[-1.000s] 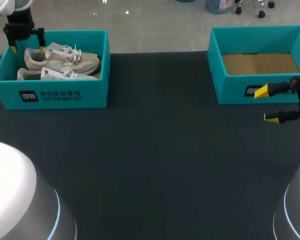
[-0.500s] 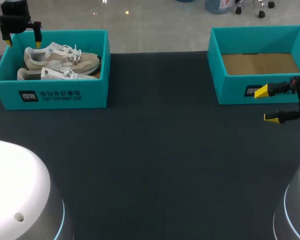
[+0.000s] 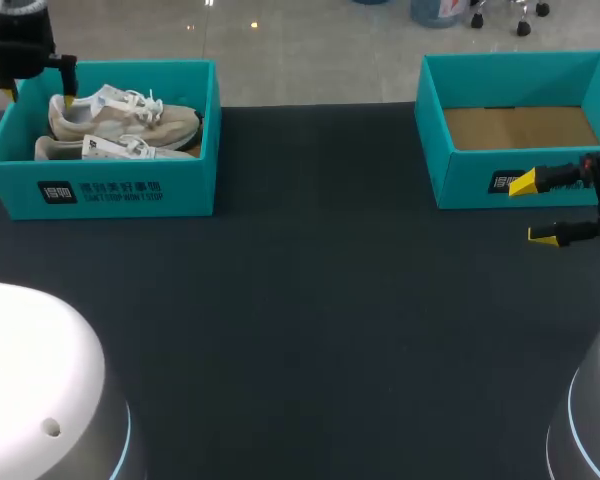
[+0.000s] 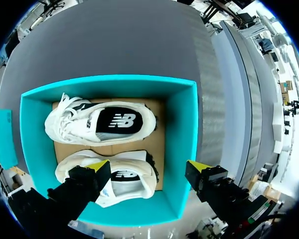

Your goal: Take the shoe out of the shoebox, open the shoe tongue, remove and reinsert the insole, then place the shoe into the shoebox

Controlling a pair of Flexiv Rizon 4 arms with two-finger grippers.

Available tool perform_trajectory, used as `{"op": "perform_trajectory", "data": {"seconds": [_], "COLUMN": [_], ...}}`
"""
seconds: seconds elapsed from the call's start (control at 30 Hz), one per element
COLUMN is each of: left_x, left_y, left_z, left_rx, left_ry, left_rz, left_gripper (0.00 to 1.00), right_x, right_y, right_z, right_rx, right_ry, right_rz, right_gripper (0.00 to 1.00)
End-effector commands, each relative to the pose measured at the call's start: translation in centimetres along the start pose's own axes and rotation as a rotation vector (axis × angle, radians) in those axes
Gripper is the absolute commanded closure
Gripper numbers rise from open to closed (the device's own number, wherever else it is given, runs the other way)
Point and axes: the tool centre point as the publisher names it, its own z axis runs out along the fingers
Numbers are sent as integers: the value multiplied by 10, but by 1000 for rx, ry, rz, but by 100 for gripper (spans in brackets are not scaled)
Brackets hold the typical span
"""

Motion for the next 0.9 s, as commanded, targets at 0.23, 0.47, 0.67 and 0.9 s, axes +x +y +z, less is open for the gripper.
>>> {"op": "perform_trajectory", "data": {"seconds": [0.23,0.47,0.67,0.9], "left_x": [7,4,1,1], "left_y": [-35,-41,-43,-45], "left_z": [0,15,34,55], "left_rx": [-49,-30,-11,14], "left_ry": [-23,-47,-79,-92], "left_rz": [11,70,110,136], "left_gripper": [53,47,52,53], "right_x": [0,0,0,0], "right_y": [-1,-1,-1,-1], "right_z": [0,0,0,0], "right_rx": [-1,-1,-1,-1], "right_ry": [-5,-5,-5,-5], "right_rz": [1,1,1,1], "right_gripper": [0,0,0,0]}}
